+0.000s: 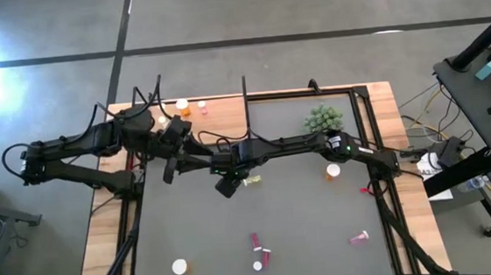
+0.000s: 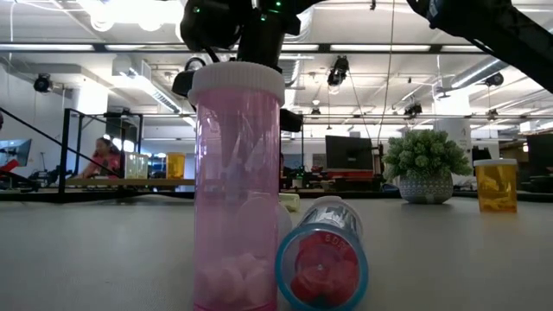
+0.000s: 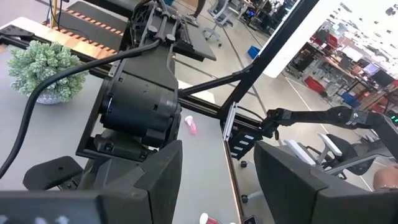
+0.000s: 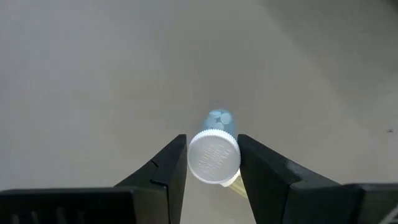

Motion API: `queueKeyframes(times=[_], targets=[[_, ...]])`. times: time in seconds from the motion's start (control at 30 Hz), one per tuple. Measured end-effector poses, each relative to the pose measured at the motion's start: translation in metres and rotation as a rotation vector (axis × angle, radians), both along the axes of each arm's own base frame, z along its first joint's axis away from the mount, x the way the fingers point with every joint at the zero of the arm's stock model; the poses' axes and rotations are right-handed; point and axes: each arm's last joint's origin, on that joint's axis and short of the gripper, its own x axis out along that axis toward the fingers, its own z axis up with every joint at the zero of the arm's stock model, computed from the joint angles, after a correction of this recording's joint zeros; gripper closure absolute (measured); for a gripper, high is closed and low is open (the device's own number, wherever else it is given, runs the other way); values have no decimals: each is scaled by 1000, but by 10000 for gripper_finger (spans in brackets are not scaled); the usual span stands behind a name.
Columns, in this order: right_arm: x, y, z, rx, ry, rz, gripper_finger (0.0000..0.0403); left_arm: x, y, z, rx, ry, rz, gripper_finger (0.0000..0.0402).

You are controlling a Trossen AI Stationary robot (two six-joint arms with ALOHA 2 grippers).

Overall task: Pick and place medicine bottles onto shelf by color
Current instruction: Put the bottom right blue pill bottle on the shelf

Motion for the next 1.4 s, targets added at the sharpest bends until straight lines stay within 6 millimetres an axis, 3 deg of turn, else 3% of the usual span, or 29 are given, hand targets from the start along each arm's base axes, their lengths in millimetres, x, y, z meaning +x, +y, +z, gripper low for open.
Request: queueKeyframes(times=[0.93,1.4], targets=[[-1,0,-8,-1,20,0,273,0,0,0,0,-1,1,218],[-1,0,-9,-13,18,16,209,0,0,0,0,-1,2,218]])
